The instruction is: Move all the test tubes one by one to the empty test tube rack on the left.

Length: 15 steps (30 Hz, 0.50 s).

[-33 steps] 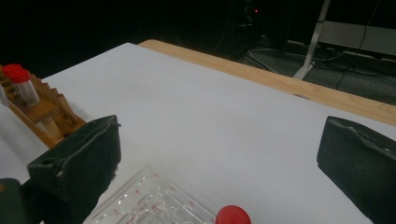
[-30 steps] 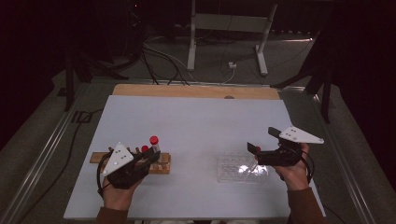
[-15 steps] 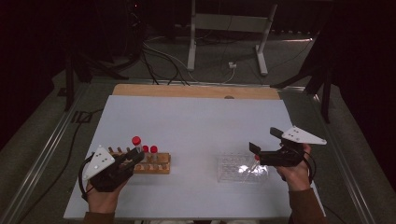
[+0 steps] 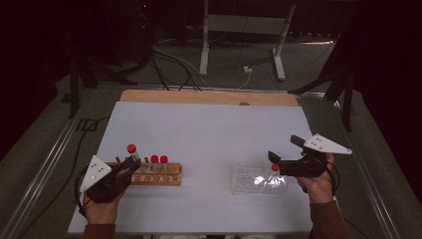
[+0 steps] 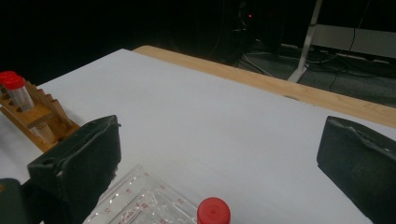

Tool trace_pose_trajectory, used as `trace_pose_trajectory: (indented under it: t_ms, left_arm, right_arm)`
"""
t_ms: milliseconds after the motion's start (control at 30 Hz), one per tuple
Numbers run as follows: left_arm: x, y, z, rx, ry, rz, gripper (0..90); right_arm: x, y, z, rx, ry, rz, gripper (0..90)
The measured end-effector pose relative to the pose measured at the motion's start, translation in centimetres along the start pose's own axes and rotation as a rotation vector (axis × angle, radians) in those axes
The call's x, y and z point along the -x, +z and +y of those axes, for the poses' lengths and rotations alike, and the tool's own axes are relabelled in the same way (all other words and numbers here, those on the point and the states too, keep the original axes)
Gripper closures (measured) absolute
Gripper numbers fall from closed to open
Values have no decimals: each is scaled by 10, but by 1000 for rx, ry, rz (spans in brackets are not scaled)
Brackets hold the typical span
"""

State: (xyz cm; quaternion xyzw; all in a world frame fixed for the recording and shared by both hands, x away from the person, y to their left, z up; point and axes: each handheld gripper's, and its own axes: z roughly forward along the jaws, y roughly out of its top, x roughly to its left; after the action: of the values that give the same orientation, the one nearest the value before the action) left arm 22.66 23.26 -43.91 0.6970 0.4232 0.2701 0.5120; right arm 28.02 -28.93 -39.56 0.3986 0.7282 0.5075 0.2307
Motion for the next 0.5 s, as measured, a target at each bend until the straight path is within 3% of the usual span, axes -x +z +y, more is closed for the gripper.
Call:
trace_pose_trajectory:
  t_ms: [500]
  left_arm:
    - [0, 14, -16, -78, 24, 24, 755]
  right_arm:
    - [0, 1, -2, -3, 5, 11, 0]
